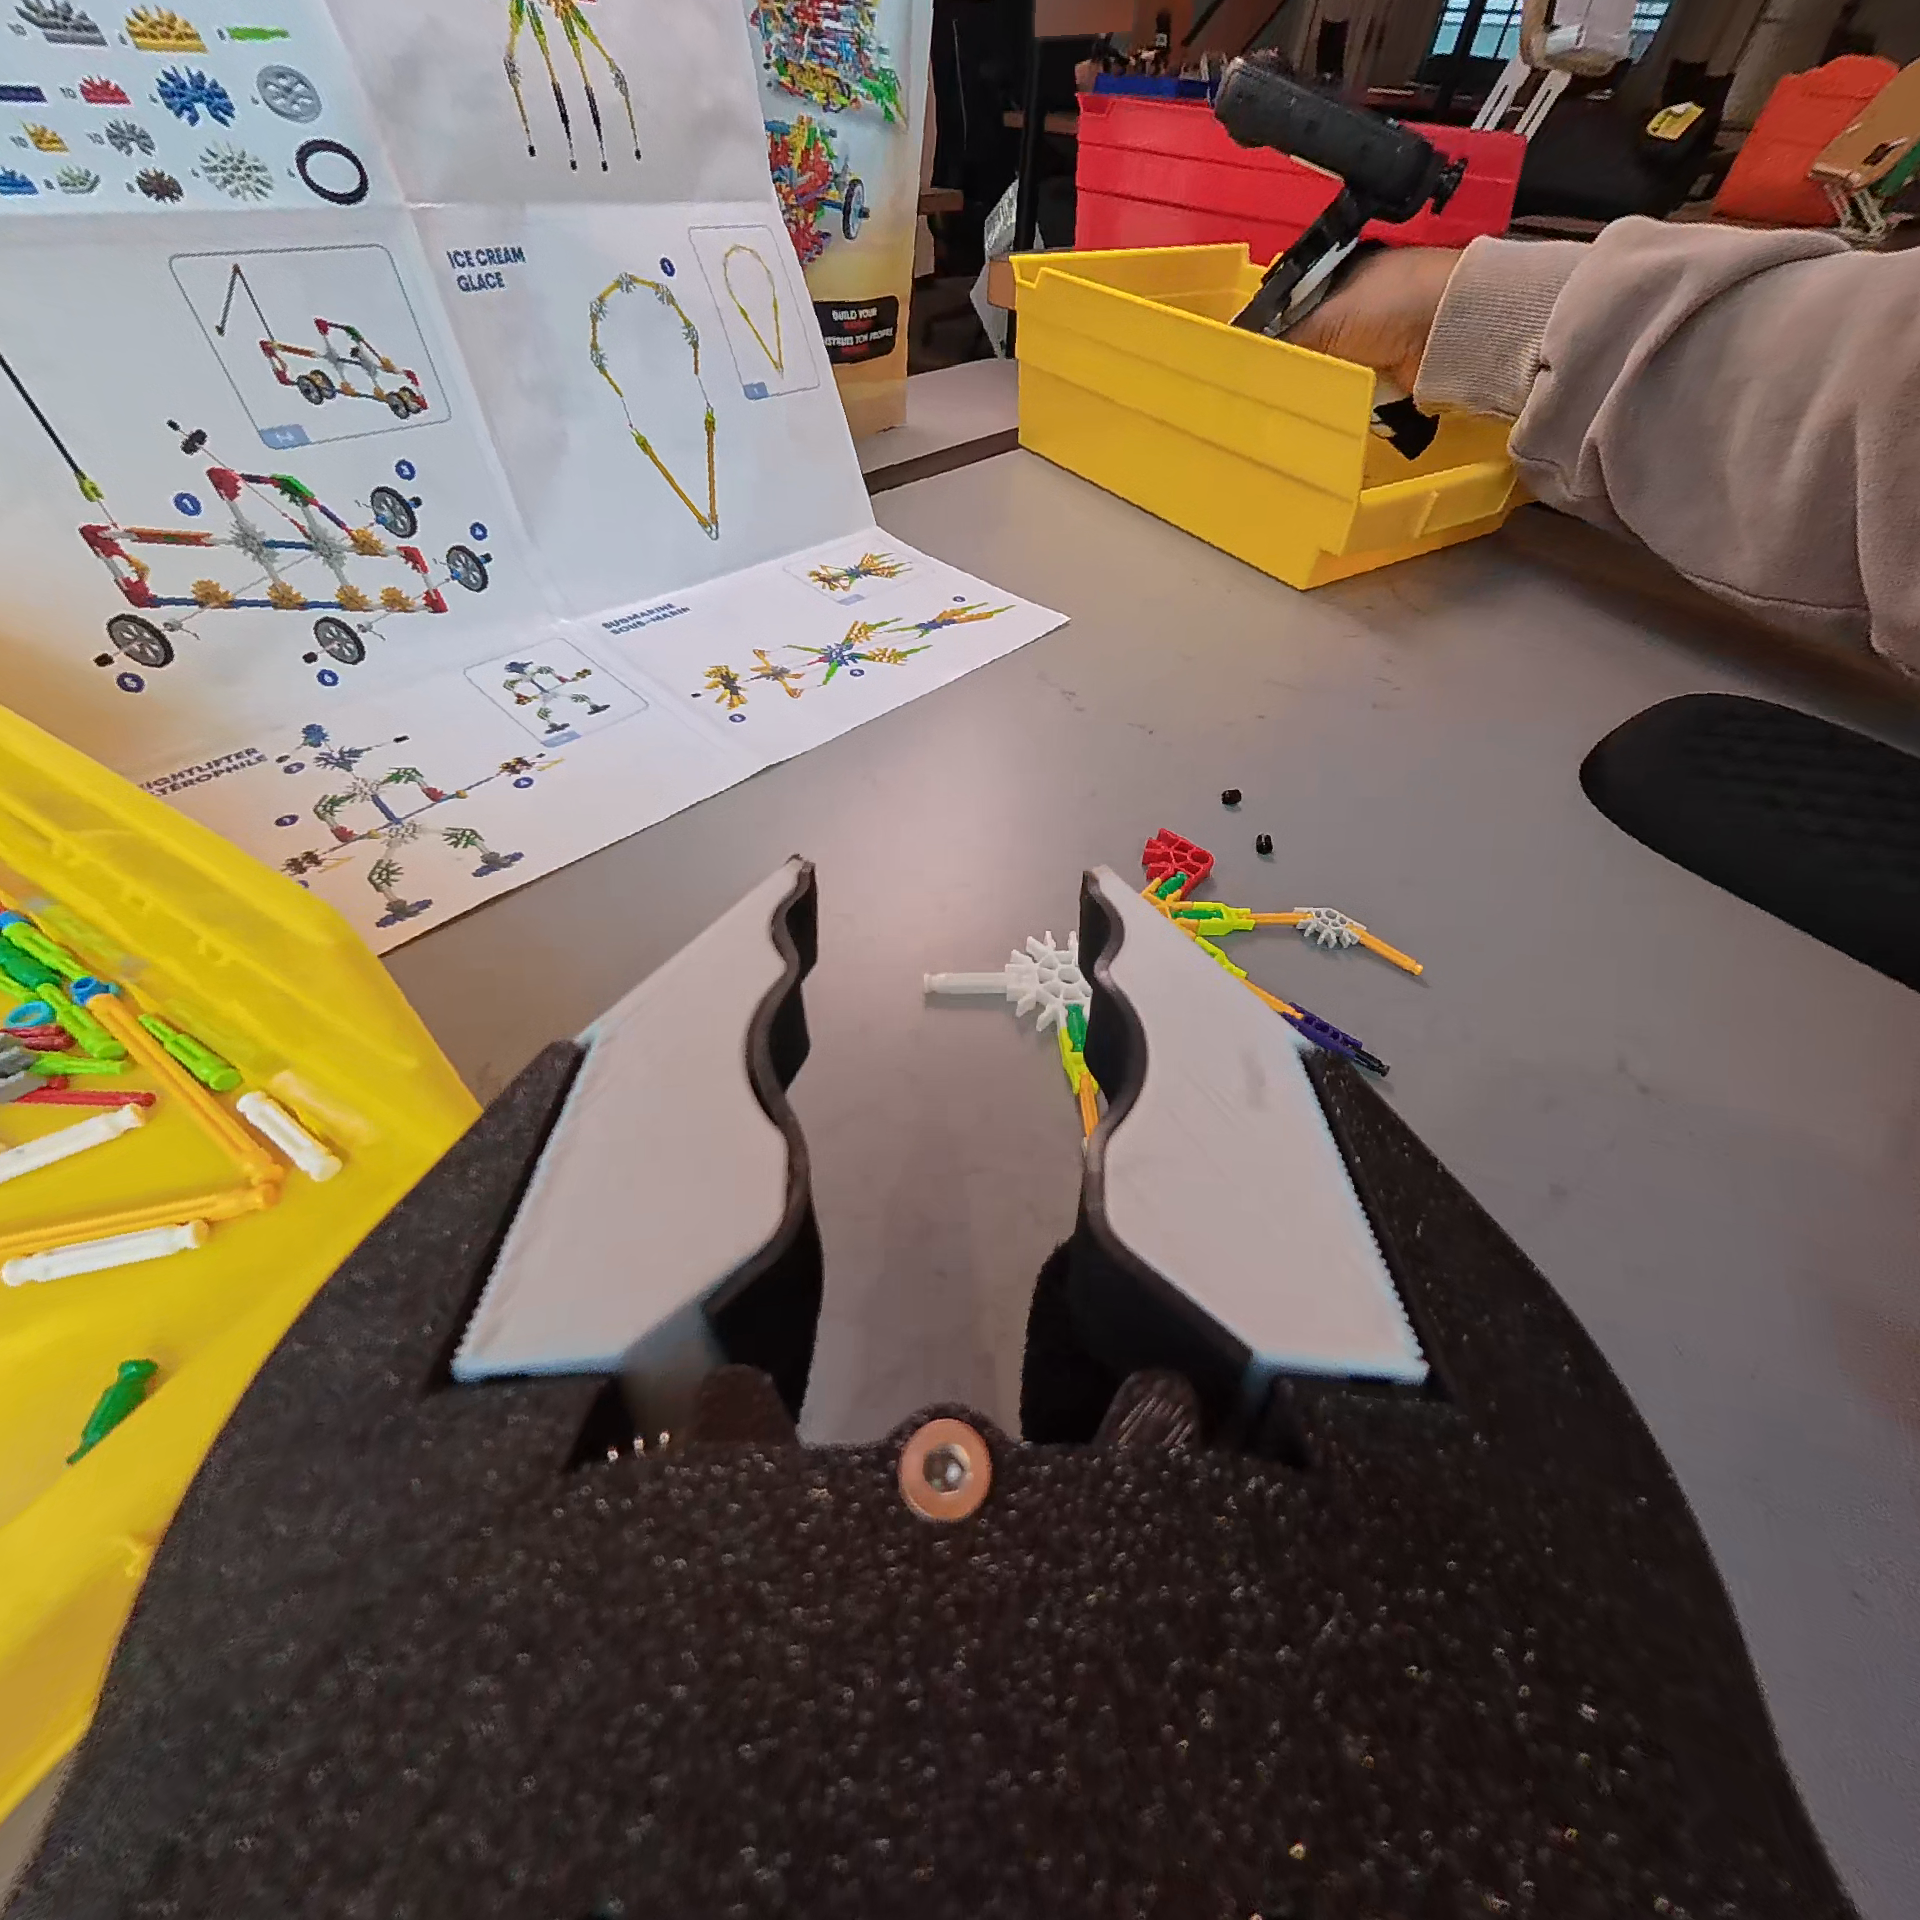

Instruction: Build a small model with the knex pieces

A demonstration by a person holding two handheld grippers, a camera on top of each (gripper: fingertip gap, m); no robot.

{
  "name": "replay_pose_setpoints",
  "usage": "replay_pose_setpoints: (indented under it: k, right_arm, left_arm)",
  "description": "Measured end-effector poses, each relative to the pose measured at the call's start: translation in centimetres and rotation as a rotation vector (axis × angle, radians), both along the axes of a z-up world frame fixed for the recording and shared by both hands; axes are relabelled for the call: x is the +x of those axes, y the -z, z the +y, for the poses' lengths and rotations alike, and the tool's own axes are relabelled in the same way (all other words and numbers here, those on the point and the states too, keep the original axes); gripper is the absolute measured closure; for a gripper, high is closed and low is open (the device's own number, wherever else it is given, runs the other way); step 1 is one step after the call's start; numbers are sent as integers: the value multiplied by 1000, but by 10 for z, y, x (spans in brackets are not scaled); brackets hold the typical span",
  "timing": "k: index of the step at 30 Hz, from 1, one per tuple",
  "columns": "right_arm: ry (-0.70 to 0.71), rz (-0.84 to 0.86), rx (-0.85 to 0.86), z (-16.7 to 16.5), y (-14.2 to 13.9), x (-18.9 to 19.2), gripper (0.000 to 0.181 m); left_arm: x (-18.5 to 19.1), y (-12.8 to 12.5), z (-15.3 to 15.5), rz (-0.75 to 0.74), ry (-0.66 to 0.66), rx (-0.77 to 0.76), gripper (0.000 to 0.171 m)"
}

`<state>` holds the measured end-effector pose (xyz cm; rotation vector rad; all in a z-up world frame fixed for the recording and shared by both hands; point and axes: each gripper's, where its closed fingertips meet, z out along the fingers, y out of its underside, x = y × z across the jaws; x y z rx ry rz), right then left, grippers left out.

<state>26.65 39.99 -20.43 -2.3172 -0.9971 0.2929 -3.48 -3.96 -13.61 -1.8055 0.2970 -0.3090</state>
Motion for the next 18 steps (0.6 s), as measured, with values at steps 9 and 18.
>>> replay_pose_setpoints:
  k: [9, 18]
  right_arm:
    - [16, -44, 6, -5, -2, -1, 172]
    - [37, -52, -11, -5, 1, 3, 178]
  left_arm:
    - [5, 6, 2, 15, 29, -18, 121]
    - [7, 5, 0, 7, 45, -13, 121]
